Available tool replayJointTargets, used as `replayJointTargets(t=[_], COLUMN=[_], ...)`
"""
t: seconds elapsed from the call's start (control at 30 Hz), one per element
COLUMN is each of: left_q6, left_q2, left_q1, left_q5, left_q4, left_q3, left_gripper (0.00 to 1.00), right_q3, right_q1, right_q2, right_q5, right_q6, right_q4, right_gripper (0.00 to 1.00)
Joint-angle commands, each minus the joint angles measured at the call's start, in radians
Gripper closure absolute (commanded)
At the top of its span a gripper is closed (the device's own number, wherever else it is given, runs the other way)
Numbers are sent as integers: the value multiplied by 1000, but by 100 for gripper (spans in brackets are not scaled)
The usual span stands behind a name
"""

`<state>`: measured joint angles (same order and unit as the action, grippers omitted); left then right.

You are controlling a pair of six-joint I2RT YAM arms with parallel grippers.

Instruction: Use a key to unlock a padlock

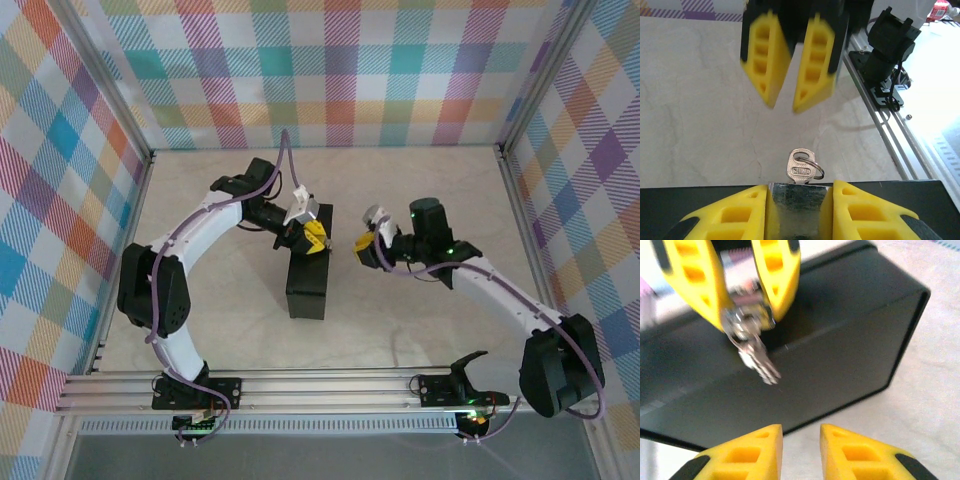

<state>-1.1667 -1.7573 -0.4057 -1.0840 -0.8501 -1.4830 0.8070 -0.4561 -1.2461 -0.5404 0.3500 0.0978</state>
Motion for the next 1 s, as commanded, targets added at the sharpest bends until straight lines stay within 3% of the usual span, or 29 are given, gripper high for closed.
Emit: replayJointTargets(t=[0.0,0.23,0.97], left_q6=[-14,-12,1], left_q2=[36,49,54], left_q1=[-10,-10,-11], left_q5=[-87,-84,-86], left_q4=[-20,-20,-6], left_q3=[-32,-23,-31], left_gripper=[83,83,83], right_q3=[2,-10,0], right_q1=[-65,-150,-210], right_q2=[-14,-28,24], right_q5=[173,277,250], right_q6=[294,361,395], right_q4=[-219,-323,-211], right_gripper=[75,71,71])
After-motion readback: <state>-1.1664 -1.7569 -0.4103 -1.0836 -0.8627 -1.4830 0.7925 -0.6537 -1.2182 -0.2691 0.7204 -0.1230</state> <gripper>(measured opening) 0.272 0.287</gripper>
